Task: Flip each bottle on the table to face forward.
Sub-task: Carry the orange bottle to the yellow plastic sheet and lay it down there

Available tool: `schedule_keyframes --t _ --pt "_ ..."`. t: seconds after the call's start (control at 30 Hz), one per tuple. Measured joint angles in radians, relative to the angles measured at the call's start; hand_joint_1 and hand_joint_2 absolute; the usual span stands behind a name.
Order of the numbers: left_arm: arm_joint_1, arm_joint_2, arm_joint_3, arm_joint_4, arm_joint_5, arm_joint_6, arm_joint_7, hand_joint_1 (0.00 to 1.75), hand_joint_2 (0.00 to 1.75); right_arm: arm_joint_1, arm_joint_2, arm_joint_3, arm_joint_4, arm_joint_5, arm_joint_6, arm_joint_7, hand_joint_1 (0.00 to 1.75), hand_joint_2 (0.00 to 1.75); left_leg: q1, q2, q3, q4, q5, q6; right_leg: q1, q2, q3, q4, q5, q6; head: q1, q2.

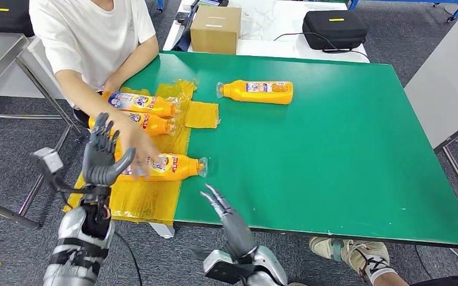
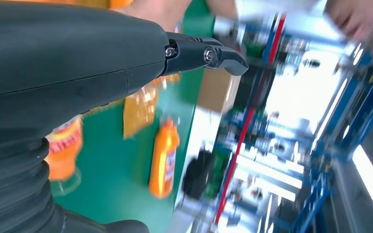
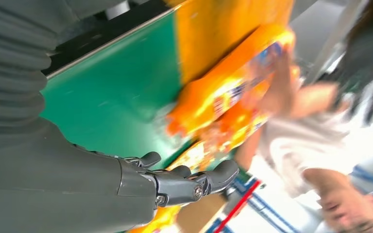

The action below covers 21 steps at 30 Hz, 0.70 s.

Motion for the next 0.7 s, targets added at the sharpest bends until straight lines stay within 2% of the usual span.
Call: schedule_keyframes --t 0.07,0.23,0.4,0.53,0.7 --pt "0.040 0.000 -0.003 -0.049 -0.011 0.024 -0.007 0.00 1.75 0.023 -0.011 -0.043 -0.023 0.025 0.012 0.000 0.00 1.75 0.000 0.000 0.000 0.000 0.000 0.000 0.000 0.000 0.000 0.000 -0.001 0.001 0.000 0.000" --pt "0.061 0.001 -0.004 -0.072 -0.017 0.031 -0.010 0.00 1.75 0.036 -0.015 -0.067 -0.037 0.039 0.018 0.000 0.00 1.75 0.000 -0.001 -0.001 0.000 0.000 0.000 0.000 0.000 0.000 0.000 -0.001 0.002 0.000 0.000" --pt "0.211 0.002 -0.019 -0.249 -0.098 0.091 -0.034 0.00 1.75 0.126 -0.047 -0.275 -0.156 0.154 0.029 0.029 0.00 1.75 0.000 0.000 -0.002 0.000 -0.001 0.000 0.000 0.000 -0.002 0.000 -0.001 0.002 0.000 0.000" --pt "0.274 0.001 -0.021 -0.315 -0.129 0.105 -0.046 0.00 1.75 0.155 -0.072 -0.359 -0.204 0.214 0.016 0.060 0.00 1.75 0.000 0.000 -0.002 0.000 -0.001 0.000 0.000 0.000 -0.002 0.000 -0.001 0.002 0.000 0.000" --pt "0.308 0.000 -0.021 -0.356 -0.140 0.107 -0.050 0.00 1.75 0.175 -0.091 -0.424 -0.245 0.277 0.010 0.090 0.00 1.75 0.000 -0.001 -0.002 0.000 -0.001 0.000 0.000 0.000 -0.002 0.000 -0.001 0.002 0.000 0.000"
